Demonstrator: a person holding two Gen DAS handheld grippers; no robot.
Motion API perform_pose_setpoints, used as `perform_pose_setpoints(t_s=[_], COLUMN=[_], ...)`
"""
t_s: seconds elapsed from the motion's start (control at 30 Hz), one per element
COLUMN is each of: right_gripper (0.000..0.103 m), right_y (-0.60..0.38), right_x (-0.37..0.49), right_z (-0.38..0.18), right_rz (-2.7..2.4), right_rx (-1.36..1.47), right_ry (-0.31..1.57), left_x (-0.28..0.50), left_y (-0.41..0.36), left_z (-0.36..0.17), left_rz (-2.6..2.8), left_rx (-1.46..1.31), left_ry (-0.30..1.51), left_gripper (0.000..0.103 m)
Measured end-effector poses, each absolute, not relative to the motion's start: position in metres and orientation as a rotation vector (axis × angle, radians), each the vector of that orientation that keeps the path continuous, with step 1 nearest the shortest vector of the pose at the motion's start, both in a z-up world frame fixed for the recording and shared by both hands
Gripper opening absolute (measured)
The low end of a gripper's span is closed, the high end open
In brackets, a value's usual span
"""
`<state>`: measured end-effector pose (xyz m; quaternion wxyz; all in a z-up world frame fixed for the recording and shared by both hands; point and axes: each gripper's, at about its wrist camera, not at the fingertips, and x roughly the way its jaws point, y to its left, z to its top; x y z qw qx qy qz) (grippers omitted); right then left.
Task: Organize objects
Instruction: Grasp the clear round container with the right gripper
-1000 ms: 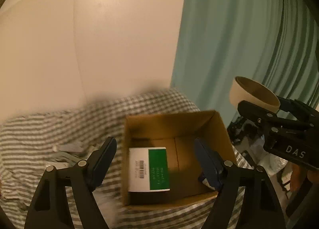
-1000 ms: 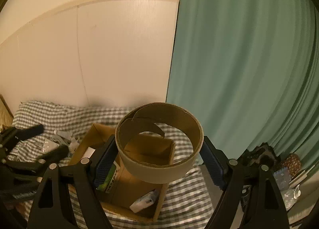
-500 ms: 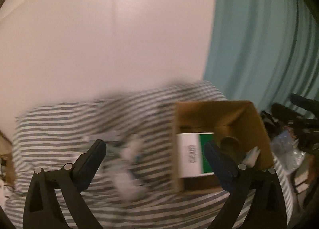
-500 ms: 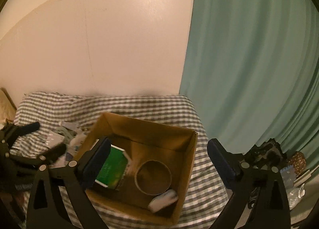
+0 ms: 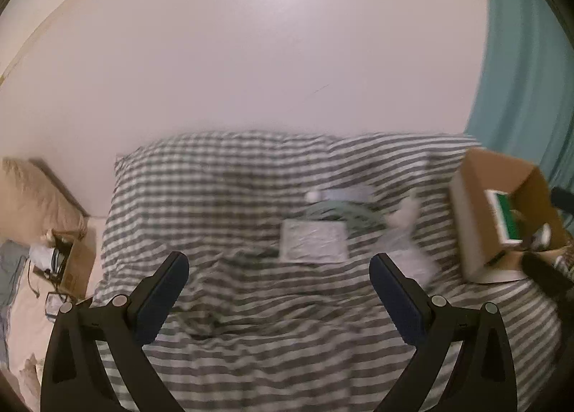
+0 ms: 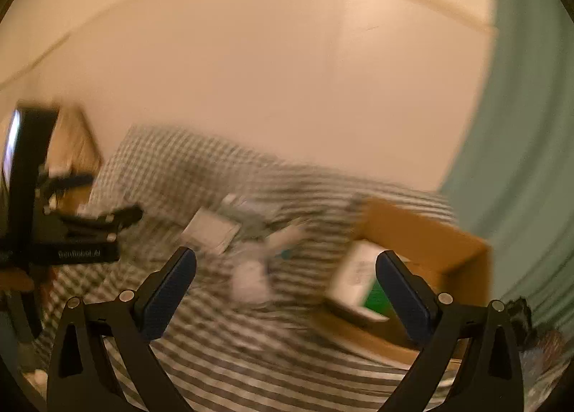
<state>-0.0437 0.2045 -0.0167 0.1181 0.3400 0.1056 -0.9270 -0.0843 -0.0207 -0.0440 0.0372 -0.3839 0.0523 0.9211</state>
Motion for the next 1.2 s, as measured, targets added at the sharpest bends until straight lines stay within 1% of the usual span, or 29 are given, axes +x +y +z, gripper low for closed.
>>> perform_pose_setpoints(t_s=[0.07,0.17,0.27,0.33,0.37,0.4,0.43,0.47,0.5,0.6,0.73,0.9,1.0,1.07,1.2], right_gripper=[0.101,0.101,0.096,0.089,0.087,0.082,0.074,0.072,0.065,0.065,0.062,0.061,0.061,0.061,0.061], right_y=[0.173,0.150,0.141,0.144,0.147,0.149,0.152,0.154,0.156,0.157,0.160,0.158,0.165,0.172,0.179], right_x=[-0.060,-0.090,-0.121,-0.140,-0.148,-0.150,-0.154,-0.156,-0.157,-0.152,-0.145,-0.162,-0.167,-0.163,-0.163], right_z=[-0.043,-0.082,-0.124,-0.148,-0.160,-0.167,-0.176,-0.181,-0.186,-0.179,-0.137,-0.109,-0.106,-0.105,-0.112], right_rz=[-2.676,-2.639,-2.623,-2.633,-2.607,-2.581,-2.555,-2.536,-2.512,-2.542,-2.648,-2.754,-2.793,-2.806,-2.805], right_rx=[1.048,1.172,1.317,1.423,1.487,1.529,1.578,1.614,1.637,1.600,1.430,1.320,1.272,1.259,1.259], right_ry=[0.382,0.432,0.471,0.506,0.478,0.449,0.424,0.416,0.405,0.423,0.369,0.371,0.387,0.353,0.327], left_x=[-0.090,-0.099,-0.108,-0.115,-0.119,-0.123,-0.126,-0.128,-0.131,-0.140,-0.152,-0.177,-0.192,-0.200,-0.215], left_y=[-0.033,-0.045,-0.052,-0.054,-0.054,-0.054,-0.054,-0.053,-0.052,-0.045,-0.033,-0.005,0.013,0.023,0.038], left_z=[-0.056,-0.075,-0.094,-0.107,-0.112,-0.116,-0.119,-0.123,-0.125,-0.132,-0.139,-0.156,-0.167,-0.178,-0.200], left_rz=[2.825,2.821,2.802,2.779,2.770,2.755,2.742,2.730,2.717,2.690,2.659,2.557,2.528,2.500,2.503], left_rx=[-1.203,-1.235,-1.270,-1.302,-1.316,-1.325,-1.326,-1.327,-1.328,-1.343,-1.362,-1.423,-1.426,-1.448,-1.536], left_ry=[0.162,0.205,0.244,0.238,0.227,0.209,0.190,0.175,0.163,0.159,0.166,0.151,0.165,0.160,0.215], left_gripper=[0.103,0.103,0.103,0.103,0.103,0.103,0.103,0.103,0.103,0.103,0.103,0.103,0.103,0.103,0.103])
